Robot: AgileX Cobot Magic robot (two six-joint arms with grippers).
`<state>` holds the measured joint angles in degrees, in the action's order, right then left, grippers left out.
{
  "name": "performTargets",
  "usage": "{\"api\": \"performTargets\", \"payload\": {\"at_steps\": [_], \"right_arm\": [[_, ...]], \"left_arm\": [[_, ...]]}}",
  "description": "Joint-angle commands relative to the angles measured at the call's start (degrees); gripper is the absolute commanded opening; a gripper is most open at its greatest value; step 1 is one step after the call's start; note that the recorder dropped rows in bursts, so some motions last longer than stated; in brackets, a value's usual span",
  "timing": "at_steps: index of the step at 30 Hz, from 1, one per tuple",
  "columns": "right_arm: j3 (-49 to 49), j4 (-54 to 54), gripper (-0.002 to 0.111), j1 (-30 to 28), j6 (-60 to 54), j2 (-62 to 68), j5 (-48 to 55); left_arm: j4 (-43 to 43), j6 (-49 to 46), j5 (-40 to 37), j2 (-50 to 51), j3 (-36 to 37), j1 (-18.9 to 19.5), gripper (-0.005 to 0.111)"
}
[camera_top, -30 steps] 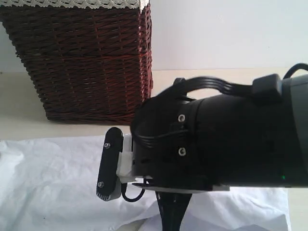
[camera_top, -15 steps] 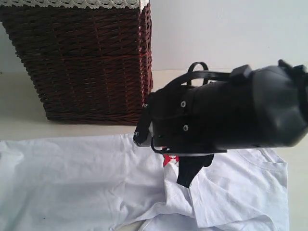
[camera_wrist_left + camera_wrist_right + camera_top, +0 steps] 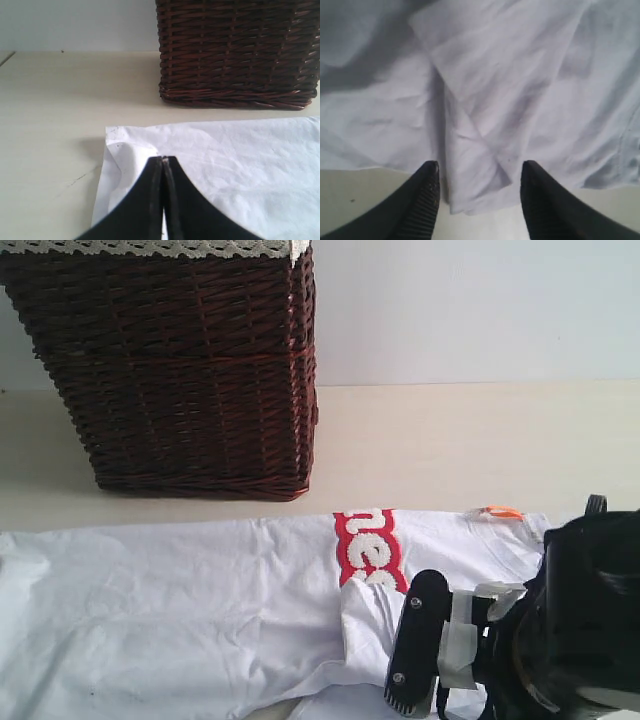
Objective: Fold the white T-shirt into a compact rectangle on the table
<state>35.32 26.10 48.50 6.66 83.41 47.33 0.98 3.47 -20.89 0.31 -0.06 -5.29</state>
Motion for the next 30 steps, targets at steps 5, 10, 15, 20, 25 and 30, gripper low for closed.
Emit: {"api": "performTargets", "payload": {"at_steps": [5,10,15,20,25,30], "right_arm": [[-0.5,7.6,0.052,-0.2,5.6,6.4,-8.1],[-0.2,9.0,0.052,-0.2,7.7,11.5,-8.0],[3.1,11.9,0.050,-0.2,13.0,12.2,-3.7],[4.8,13.8,0.044,-0.2,12.9,12.0,-3.7],[4.9,15.3,0.039,-0.2,13.0,12.0,-3.1],[5.1,12.1,0.039,-0.2,10.4,11.4,-2.6]], "left_arm": [[0.1,0.0,0.6,-0.3,0.1,0.2,0.000],[0.1,0.0,0.6,-0.3,0.1,0.2,0.000],[0.1,0.0,0.6,-0.3,0.1,0.2,0.000],[0.1,0.0,0.6,-0.3,0.1,0.2,0.000],[0.1,0.0,0.6,-0.3,0.1,0.2,0.000],[0.1,0.0,0.6,-0.3,0.1,0.2,0.000]]}}
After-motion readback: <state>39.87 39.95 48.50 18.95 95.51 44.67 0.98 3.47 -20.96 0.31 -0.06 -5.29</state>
